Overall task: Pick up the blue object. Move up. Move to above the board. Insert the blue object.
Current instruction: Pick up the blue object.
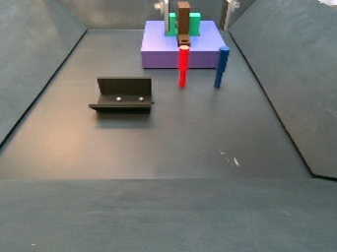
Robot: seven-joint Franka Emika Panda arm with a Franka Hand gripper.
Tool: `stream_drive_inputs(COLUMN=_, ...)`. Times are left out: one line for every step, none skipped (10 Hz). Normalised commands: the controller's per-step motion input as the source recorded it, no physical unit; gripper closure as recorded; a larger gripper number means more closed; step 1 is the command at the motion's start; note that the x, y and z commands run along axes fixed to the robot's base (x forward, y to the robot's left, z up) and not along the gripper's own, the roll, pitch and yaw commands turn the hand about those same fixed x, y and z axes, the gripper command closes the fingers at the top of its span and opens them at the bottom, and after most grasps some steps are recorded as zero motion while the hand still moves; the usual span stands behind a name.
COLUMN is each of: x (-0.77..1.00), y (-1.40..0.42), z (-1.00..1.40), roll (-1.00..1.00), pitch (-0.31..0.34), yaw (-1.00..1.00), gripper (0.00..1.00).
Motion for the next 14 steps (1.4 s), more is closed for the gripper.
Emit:
stream_drive_inputs(x=0.0, y=0.0, z=-0.1, roll=-0.04, pitch=0.0, yaw=0.0, gripper=0.0)
stream_drive_inputs(x=-0.44, y=-0.06, z=-0.17, roll=-0.07, pitch=-0.139, yaw=0.0, gripper=0.0)
stream_drive_inputs(x=-0.67, y=-0.35, z=-0.08, roll=0.0, pitch=-0.214, yaw=0.02, gripper=0.0)
stream_drive_inputs(x=-0.71, y=-0.5, z=-0.06, roll=0.05, pitch=-0.236, yaw=0.07, gripper=0.0)
stream_drive_inputs(x=-0.76, y=-0.55, z=-0.02, roll=0.09, pitch=-0.251, yaw=0.06, gripper=0.0)
stream_drive_inputs(x=-0.73, y=-0.59, z=-0.03, roll=0.11, pitch=-0.25, yaw=0.03, gripper=0.0)
stream_drive_inputs(x=-0.59, y=-0.63, z=-0.06, roll=0.09, pitch=-0.233, yaw=0.0, gripper=0.0)
stream_drive_inputs(x=-0.39, y=-0.64, z=-0.22, roll=0.13, pitch=-0.14, yaw=0.0, gripper=0.0)
stream_drive_inputs(x=-0.34, y=-0.65, z=-0.35, roll=0.22, pitch=-0.064, yaw=-0.14, gripper=0.0)
stream_drive_inputs(x=-0.27, y=-0.56, z=-0.42, roll=0.2, pitch=-0.011, yaw=-0.26, gripper=0.0)
stream_drive_inputs(x=-0.21, y=-0.44, z=-0.38, roll=0.16, pitch=0.0, yaw=-0.3, gripper=0.0)
stream_drive_inputs(x=-0.13, y=-0.36, z=-0.36, roll=0.13, pitch=0.0, yaw=-0.27, gripper=0.0)
stream_drive_inputs(x=-0.12, y=-0.29, z=-0.32, roll=0.13, pitch=0.01, yaw=-0.19, gripper=0.0)
stream_drive_inputs(x=-0.04, y=-0.22, z=-0.28, roll=0.06, pitch=0.0, yaw=0.0, gripper=0.0)
